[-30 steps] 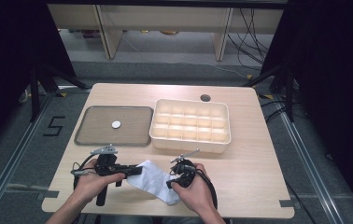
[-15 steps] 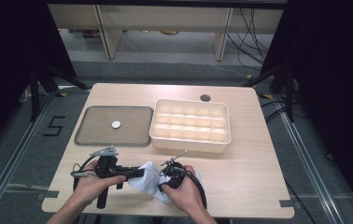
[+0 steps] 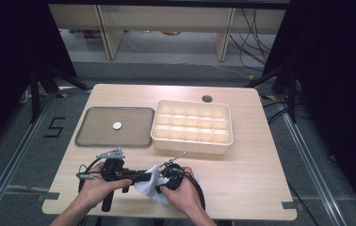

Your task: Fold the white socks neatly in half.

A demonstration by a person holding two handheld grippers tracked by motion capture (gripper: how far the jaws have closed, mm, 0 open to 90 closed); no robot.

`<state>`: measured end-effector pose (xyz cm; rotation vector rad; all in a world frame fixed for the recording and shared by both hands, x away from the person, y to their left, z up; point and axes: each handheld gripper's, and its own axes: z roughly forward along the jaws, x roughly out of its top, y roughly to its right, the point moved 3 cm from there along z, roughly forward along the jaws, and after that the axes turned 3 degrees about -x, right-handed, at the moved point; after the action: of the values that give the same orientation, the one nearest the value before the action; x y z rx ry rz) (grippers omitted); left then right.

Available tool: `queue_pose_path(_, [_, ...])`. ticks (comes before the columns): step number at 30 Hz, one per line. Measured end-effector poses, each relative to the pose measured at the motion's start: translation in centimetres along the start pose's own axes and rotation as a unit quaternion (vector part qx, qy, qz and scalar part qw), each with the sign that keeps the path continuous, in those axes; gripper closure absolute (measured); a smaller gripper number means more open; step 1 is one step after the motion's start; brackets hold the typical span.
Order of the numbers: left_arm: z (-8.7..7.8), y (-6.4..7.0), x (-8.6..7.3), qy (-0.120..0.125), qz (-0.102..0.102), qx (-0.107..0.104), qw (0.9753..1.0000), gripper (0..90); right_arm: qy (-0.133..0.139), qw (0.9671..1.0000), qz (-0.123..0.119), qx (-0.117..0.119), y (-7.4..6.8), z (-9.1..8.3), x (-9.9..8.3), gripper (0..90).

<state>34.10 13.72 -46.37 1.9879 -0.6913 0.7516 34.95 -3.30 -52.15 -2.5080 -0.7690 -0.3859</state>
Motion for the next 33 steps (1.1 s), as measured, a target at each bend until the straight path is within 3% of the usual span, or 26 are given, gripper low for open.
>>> queue_pose_path(6, [0.3, -0.2, 0.1, 0.001, -0.004, -0.002, 1.0000, 81.8, 0.004, 0.9999, -0.001, 0.011, 0.1, -0.1, 0.0, 86.4])
queue_pose_path(8, [0.3, -0.4, 0.1, 0.004, -0.003, 0.003, 1.0000, 81.8, 0.013, 0.9996, 0.008, 0.023, 0.4, -1.2, -0.1, 89.2])
queue_pose_path(9, [0.2, -0.4, 0.1, 0.003, -0.004, 0.006, 1.0000, 81.9, 0.024, 0.9994, -0.002, 0.023, 0.6, -1.8, 0.0, 89.8])
queue_pose_path(11, [0.1, -0.6, 0.1, 0.002, -0.005, 0.006, 1.0000, 81.8, 0.040, 0.9990, 0.017, 0.000, 1.5, -4.3, -0.3, 90.0])
queue_pose_path(12, [0.1, -0.6, 0.1, 0.003, -0.006, 0.006, 1.0000, 81.8, 0.040, 0.9990, 0.017, 0.000, 1.5, -4.3, -0.3, 90.0])
queue_pose_path(15, [0.2, -0.7, 0.1, 0.003, -0.003, 0.011, 0.9999, 81.8, 0.056, 0.9973, 0.033, -0.036, 3.6, -6.6, -1.0, 90.0])
queue_pose_path(16, [0.4, -0.7, 0.1, 0.003, -0.002, 0.013, 0.9999, 81.8, 0.060, 0.9958, 0.041, -0.056, 4.5, -7.2, -1.4, 90.0])
queue_pose_path(17, [0.4, -0.6, 0.1, 0.002, -0.002, 0.012, 0.9999, 81.8, 0.057, 0.9923, 0.074, -0.082, 5.5, -7.8, -2.0, 90.0])
queue_pose_path(19, [0.6, -0.6, 0.1, 0.003, -0.002, 0.015, 0.9999, 81.8, 0.060, 0.9914, 0.062, -0.098, 7.2, -8.1, -2.8, 90.0])
queue_pose_path(20, [0.7, -0.5, 0.1, 0.006, -0.003, 0.017, 0.9998, 81.8, 0.056, 0.9893, 0.081, -0.108, 7.4, -8.2, -3.2, 90.0])
queue_pose_path(24, [1.0, -0.4, 0.1, -0.001, -0.002, 0.012, 0.9999, 81.8, 0.054, 0.9884, 0.081, -0.117, 8.1, -8.1, -4.2, 90.0])
queue_pose_path(27, [1.2, -0.3, 0.1, 0.001, -0.001, 0.012, 0.9999, 81.7, 0.052, 0.9896, 0.078, -0.109, 7.8, -7.8, -4.5, 90.0])
queue_pose_path(33, [1.4, -0.1, 0.0, -0.002, 0.003, 0.015, 0.9999, 81.7, 0.056, 0.9886, 0.079, -0.115, 7.6, -7.8, -4.3, 90.0])
